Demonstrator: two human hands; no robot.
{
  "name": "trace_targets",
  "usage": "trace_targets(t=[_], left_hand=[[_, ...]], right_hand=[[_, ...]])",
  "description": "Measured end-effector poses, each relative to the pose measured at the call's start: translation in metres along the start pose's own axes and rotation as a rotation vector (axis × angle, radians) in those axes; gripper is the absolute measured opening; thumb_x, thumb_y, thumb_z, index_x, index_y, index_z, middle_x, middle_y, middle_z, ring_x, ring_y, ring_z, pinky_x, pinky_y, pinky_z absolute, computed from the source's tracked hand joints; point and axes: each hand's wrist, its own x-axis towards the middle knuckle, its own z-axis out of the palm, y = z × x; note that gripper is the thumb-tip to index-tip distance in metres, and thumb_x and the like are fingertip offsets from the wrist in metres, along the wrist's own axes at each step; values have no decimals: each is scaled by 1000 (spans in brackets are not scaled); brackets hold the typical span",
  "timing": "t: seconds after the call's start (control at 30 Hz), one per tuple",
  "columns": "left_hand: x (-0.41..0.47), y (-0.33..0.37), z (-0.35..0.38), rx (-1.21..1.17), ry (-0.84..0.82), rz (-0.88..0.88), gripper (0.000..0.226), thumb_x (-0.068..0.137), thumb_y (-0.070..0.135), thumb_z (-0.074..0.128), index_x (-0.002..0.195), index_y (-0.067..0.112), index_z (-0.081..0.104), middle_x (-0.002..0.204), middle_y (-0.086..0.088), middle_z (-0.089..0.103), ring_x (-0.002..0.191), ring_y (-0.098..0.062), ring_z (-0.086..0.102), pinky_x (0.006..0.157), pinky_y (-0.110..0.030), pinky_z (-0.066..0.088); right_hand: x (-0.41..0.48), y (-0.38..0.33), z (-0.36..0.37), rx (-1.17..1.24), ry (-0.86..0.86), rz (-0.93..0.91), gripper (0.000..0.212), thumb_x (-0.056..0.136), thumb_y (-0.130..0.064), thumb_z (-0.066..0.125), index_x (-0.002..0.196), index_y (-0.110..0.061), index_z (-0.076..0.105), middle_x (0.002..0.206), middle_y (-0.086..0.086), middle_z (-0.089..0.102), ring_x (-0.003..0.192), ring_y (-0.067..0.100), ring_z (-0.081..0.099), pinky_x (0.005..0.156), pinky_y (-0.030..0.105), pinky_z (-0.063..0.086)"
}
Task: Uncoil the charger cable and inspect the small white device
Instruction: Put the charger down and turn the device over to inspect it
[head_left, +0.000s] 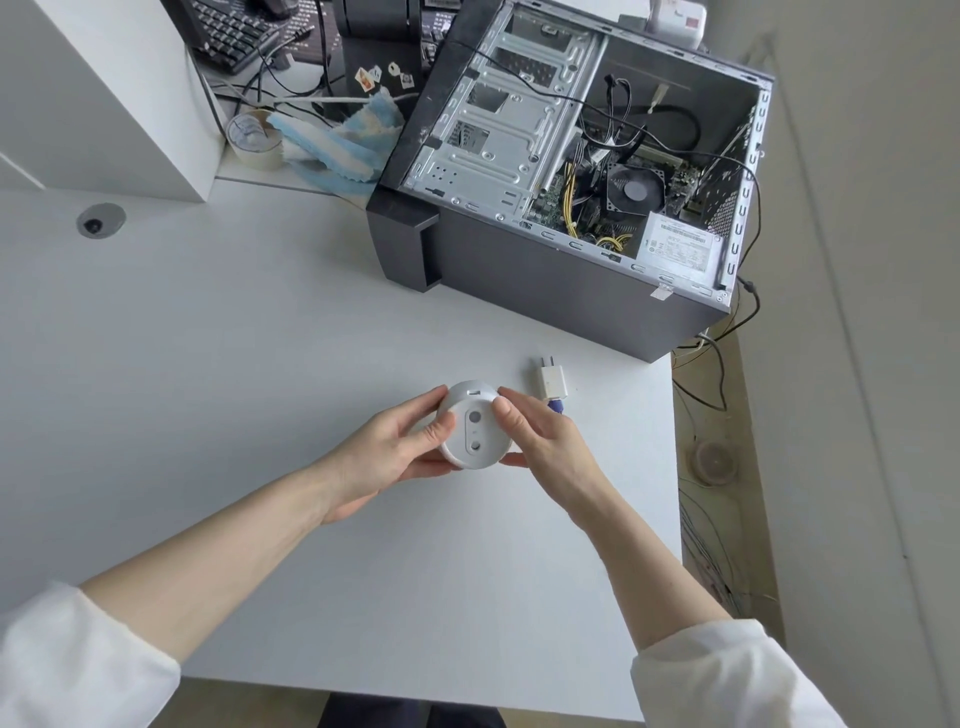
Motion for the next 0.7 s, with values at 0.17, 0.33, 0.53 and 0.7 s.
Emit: trace_targets(t=[0.17,0.33,0.53,0.7], left_hand=[[3,-4,-5,-1,41,-14,52,94,43,54,143,28,50,128,-6,69,111,-24,69,101,-37,52],[7,-3,-6,-37,98,-16,38,99,41,49,133,29,59,122,-9,71,106,-28,71,90,-31,57],[15,-5,-4,-48,167,-41,40,99,42,49,134,26,60,119,-11,72,101,-31,72,85,-29,59],[23,-8,-3,-55,210,-55,38,99,42,49,131,25,62,119,-13,72,100,-34,72,83,-29,59]], right_hand=[[5,1,7,23,-32,3,35,96,-59,48,107,-35,71,125,3,67,119,14,61,92,37,60],[8,2,12,38,-54,48,27,98,-59,46,106,-50,69,131,1,63,121,17,60,94,40,59],[12,2,16,41,-5,97,22,101,-54,44,107,-49,64,121,-12,65,115,16,61,94,41,59],[17,2,19,26,38,117,19,102,-53,42,98,-49,61,112,-10,62,112,19,61,92,42,60]])
